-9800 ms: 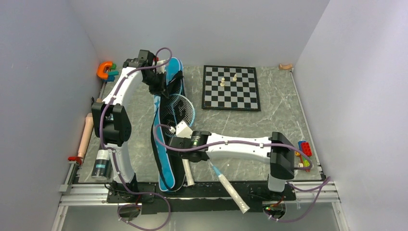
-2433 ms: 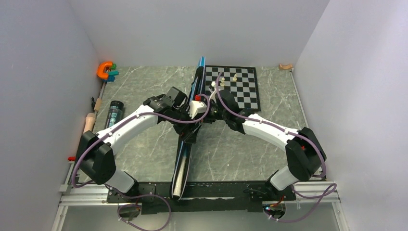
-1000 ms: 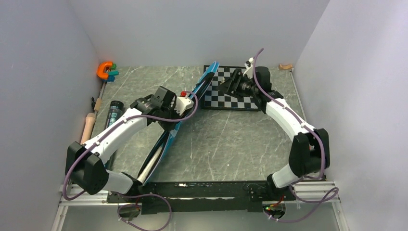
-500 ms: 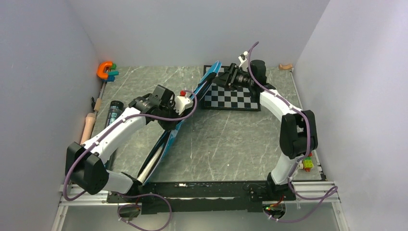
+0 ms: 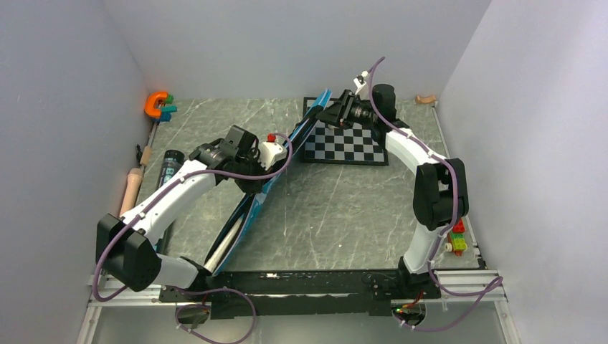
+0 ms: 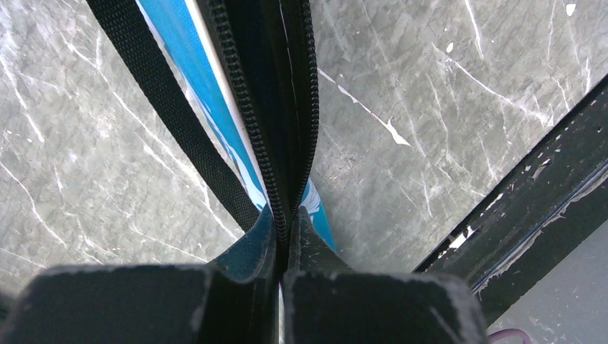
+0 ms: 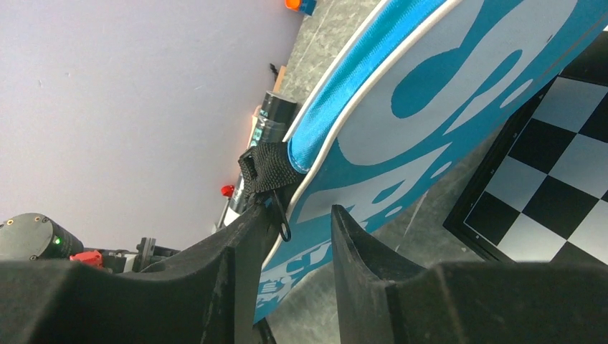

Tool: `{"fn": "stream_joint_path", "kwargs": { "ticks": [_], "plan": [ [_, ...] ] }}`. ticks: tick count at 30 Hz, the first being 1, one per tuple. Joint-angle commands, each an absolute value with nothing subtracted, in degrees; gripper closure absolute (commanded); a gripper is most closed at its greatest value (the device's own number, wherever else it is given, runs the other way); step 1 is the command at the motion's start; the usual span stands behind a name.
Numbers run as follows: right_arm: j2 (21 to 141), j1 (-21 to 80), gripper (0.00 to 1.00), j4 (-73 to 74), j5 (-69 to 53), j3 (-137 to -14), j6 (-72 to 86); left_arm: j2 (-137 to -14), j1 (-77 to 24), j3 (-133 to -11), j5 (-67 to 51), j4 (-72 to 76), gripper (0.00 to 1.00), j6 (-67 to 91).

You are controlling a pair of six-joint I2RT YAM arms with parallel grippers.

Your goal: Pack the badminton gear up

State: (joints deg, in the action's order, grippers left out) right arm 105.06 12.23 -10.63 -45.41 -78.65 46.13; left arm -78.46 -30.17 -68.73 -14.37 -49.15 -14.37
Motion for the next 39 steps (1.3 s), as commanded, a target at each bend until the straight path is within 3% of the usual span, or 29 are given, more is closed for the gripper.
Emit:
{"fn": "stream_joint_path", "kwargs": {
  "ticks": [1, 13, 25, 31, 39],
  "plan": [
    [104.88, 11.43, 0.59, -13.68, -47.0, -81.47, 45.93, -75.23, -30.01, -71.55, -17.15, -50.89, 1.0, -15.71],
    [105.44, 10.45, 0.59, -13.05, -48.08, -82.91, 44.45, -75.52, -30.06, -70.86, -16.57, -51.65, 1.0, -16.17],
    [106.57, 10.39, 0.81, -12.89, -48.25, -83.71, 44.38, -75.16, -30.04, -71.47, -16.1, -52.38, 1.0, -16.32],
    [105.72, 10.45, 0.99, -13.31, -47.87, -82.55, 44.66, -75.23, -30.06, -71.54, -15.91, -52.38, 1.0, -16.13],
    [103.03, 13.02, 1.0, -15.08, -46.71, -77.69, 45.49, -75.76, -30.04, -71.6, -15.01, -52.03, 1.0, -16.0]
  ]
}}
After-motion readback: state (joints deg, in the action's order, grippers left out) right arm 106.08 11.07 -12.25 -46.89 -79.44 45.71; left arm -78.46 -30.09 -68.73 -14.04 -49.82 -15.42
